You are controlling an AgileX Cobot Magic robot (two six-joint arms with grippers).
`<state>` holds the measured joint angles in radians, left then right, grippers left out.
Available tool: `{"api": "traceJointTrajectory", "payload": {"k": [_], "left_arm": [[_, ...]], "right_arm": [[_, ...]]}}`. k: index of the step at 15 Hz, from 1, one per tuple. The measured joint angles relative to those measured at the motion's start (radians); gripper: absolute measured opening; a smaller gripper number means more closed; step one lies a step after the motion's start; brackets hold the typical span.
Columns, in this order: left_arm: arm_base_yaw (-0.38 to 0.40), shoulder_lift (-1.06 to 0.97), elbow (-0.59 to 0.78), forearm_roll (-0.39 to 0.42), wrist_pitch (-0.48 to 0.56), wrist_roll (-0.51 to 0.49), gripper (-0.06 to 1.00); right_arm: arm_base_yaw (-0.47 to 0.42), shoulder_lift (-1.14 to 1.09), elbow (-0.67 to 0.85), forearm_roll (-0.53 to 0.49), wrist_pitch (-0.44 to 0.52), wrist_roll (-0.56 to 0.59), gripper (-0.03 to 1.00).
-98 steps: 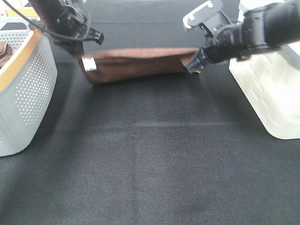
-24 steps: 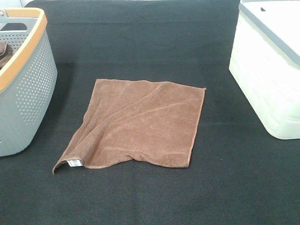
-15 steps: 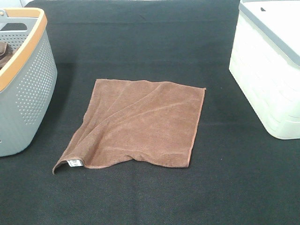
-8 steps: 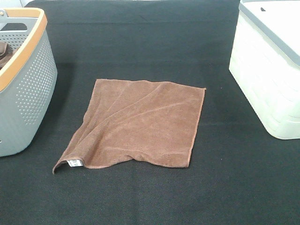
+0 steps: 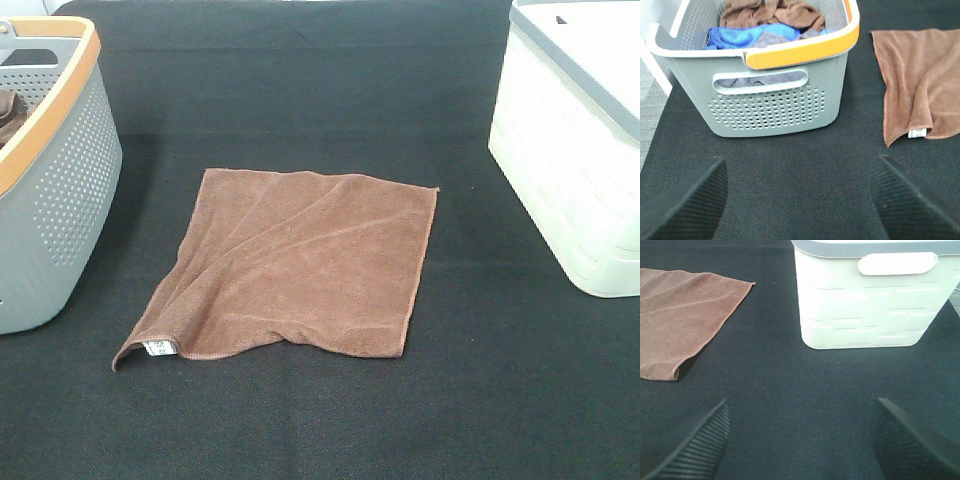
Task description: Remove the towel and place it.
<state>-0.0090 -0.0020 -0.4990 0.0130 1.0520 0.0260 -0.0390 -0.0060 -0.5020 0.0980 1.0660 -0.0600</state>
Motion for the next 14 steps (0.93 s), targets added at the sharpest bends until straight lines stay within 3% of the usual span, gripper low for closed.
{"api": "traceJointTrajectory", "payload": {"k": [14], "left_arm": [[0.000, -0.003, 0.000, 0.000, 0.000, 0.001, 0.76]], "right_arm": [[0.000, 0.000, 0.000, 0.000, 0.000, 0.000, 0.74]]}}
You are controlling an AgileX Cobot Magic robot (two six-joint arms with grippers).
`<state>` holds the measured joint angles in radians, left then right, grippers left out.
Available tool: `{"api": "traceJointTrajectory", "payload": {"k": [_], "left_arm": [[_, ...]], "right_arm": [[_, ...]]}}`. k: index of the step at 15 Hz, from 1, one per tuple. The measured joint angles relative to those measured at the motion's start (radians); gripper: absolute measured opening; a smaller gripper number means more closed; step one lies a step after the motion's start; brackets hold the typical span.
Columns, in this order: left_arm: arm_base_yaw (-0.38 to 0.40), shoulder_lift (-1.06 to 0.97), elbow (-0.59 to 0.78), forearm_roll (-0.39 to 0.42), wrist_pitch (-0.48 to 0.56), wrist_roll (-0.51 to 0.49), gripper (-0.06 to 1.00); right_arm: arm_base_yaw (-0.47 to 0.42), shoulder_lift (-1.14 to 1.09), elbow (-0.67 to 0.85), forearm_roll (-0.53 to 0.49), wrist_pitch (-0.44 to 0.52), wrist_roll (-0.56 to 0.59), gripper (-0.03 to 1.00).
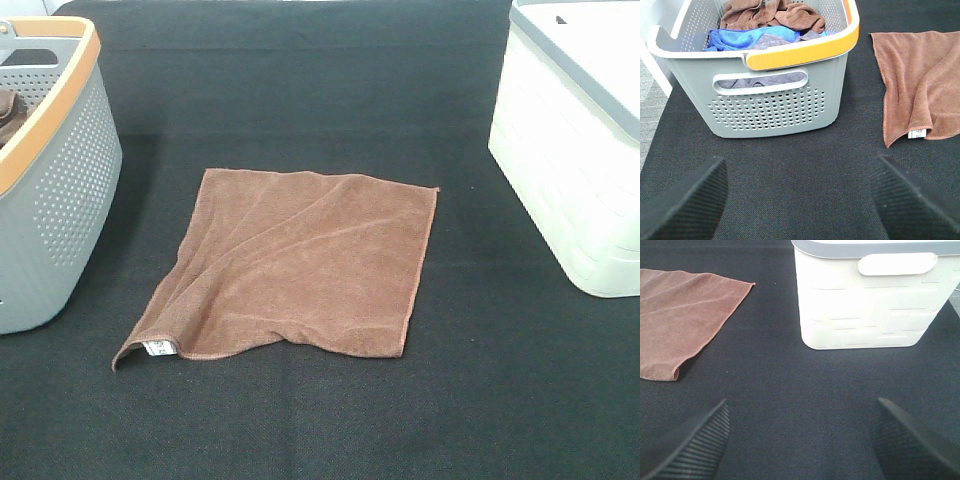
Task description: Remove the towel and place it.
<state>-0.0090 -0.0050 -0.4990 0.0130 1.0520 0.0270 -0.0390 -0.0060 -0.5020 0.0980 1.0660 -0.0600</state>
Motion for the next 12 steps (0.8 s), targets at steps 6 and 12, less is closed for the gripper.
{"api": "traceJointTrajectory", "payload": {"k": [6, 12], "left_arm": [[0.000, 0.000, 0.000, 0.000, 0.000, 0.000, 0.76], [0.000, 0.000, 0.000, 0.000, 0.000, 0.000, 0.76]], "right_arm": [[0.000, 0.000, 0.000, 0.000, 0.000, 0.000, 0.74], [0.000, 0.000, 0.000, 0.000, 0.000, 0.000, 0.74]]}}
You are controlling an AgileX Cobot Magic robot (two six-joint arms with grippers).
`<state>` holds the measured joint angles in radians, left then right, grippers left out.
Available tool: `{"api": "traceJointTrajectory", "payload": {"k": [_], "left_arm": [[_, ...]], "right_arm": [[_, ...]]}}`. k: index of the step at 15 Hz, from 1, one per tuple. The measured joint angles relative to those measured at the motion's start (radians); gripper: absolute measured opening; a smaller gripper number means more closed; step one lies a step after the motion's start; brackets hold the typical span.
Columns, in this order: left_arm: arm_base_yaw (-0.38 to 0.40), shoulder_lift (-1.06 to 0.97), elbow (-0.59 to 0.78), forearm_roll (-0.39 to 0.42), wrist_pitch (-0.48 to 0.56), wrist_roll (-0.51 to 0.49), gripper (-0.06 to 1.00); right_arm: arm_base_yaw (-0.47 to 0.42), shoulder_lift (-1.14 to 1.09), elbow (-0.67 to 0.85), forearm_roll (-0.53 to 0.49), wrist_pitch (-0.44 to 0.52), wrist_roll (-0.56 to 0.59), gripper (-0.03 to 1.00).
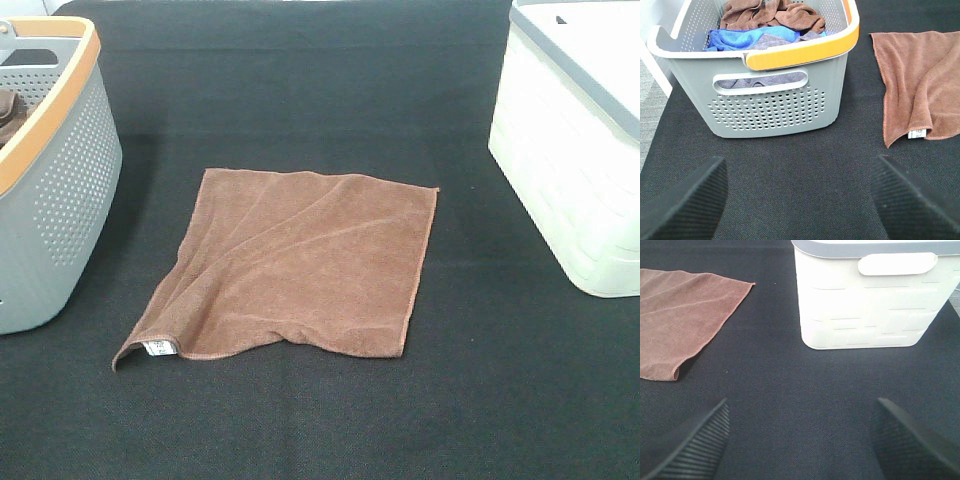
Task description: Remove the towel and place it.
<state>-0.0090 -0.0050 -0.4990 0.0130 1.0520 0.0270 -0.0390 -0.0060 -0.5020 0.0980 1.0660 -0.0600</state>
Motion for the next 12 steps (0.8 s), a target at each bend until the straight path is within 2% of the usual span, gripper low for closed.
{"api": "traceJointTrajectory", "payload": {"k": [12], "left_arm": [[0.000, 0.000, 0.000, 0.000, 0.000, 0.000, 0.76]], "right_arm": [[0.000, 0.000, 0.000, 0.000, 0.000, 0.000, 0.74]]}}
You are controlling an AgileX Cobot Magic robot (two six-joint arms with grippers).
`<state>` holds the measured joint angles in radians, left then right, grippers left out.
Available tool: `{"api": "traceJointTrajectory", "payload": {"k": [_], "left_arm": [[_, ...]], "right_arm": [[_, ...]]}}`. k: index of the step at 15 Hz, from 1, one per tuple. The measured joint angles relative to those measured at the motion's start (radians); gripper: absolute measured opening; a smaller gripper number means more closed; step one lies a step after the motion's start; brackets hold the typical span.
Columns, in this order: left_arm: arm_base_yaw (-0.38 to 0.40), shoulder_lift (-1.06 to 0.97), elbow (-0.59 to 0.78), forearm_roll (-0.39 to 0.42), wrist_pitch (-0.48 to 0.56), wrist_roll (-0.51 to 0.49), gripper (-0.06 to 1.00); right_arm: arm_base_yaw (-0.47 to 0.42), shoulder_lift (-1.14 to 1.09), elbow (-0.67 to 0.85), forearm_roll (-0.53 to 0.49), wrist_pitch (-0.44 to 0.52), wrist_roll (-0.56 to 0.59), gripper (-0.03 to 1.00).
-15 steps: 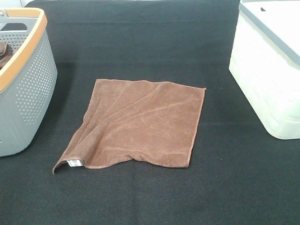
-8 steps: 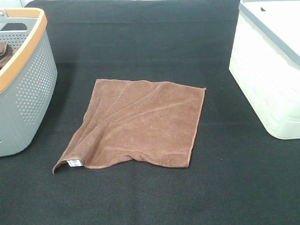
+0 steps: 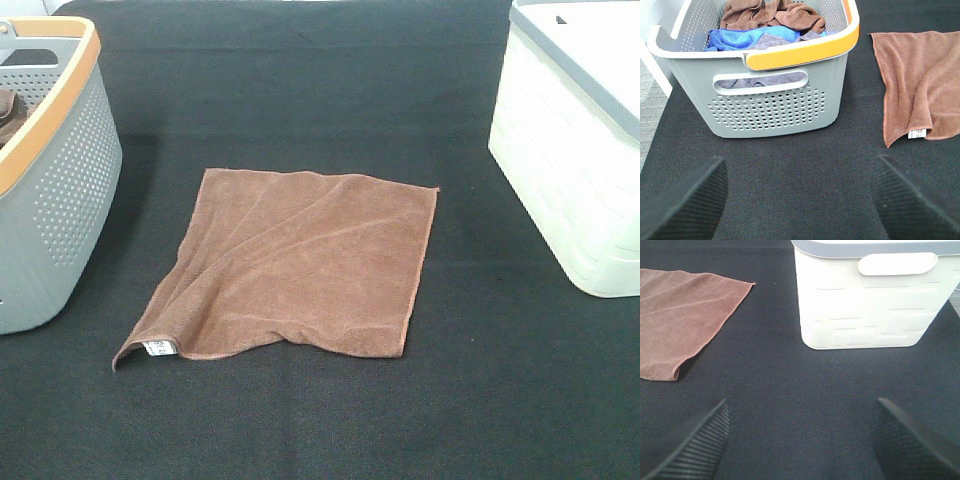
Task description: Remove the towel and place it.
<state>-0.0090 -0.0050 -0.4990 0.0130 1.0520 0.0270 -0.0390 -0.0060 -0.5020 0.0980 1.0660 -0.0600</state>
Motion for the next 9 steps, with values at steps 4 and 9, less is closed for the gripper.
{"api": "traceJointTrajectory", "payload": {"k": [4, 9], "left_arm": [[0.000, 0.000, 0.000, 0.000, 0.000, 0.000, 0.76], [0.000, 0.000, 0.000, 0.000, 0.000, 0.000, 0.76]], "right_arm": [[0.000, 0.000, 0.000, 0.000, 0.000, 0.000, 0.74], [0.000, 0.000, 0.000, 0.000, 0.000, 0.000, 0.74]]}}
